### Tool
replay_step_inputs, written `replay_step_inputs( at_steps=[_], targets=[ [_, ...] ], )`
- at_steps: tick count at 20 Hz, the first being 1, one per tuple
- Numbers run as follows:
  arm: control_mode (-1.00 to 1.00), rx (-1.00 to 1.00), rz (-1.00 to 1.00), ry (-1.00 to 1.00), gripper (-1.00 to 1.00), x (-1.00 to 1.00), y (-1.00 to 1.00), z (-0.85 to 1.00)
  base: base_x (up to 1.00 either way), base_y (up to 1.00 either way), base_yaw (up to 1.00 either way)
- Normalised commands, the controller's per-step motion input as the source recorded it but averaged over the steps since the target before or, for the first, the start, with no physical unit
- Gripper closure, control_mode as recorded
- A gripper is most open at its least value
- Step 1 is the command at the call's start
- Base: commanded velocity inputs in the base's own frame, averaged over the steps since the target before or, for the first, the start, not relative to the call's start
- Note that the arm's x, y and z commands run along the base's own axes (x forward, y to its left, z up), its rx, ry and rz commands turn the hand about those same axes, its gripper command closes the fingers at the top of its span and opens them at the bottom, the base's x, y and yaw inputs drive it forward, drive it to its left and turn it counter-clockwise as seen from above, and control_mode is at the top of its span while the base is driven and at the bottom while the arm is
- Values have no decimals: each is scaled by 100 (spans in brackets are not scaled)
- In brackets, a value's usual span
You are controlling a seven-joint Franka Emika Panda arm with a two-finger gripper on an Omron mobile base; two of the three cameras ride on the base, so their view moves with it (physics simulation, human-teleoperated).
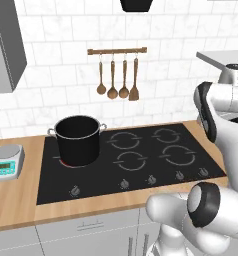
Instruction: Put the eggplant and cucumber in the pot. Retrieve the spatula and lightly stir the vegetables in the pot.
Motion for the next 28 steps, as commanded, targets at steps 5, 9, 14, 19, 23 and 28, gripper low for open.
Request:
replay_step_inputs(
  at_steps=[5, 9, 14, 19, 23, 28],
  targets=[
    [-100, 2, -5, 1, 100, -43, 19, 0, 0, 0, 0],
    [100, 0, 0, 0, 100, 0, 0, 0, -87, 82, -3],
    [100, 0, 0, 0, 100, 0, 0, 0, -48, 100, 0],
    [100, 0, 0, 0, 100, 0, 0, 0, 0, 98, -1],
    [100, 0, 0, 0, 100, 0, 0, 0, 16, 69, -3],
    [100, 0, 0, 0, 100, 0, 0, 0, 56, 31, -4]
  ],
)
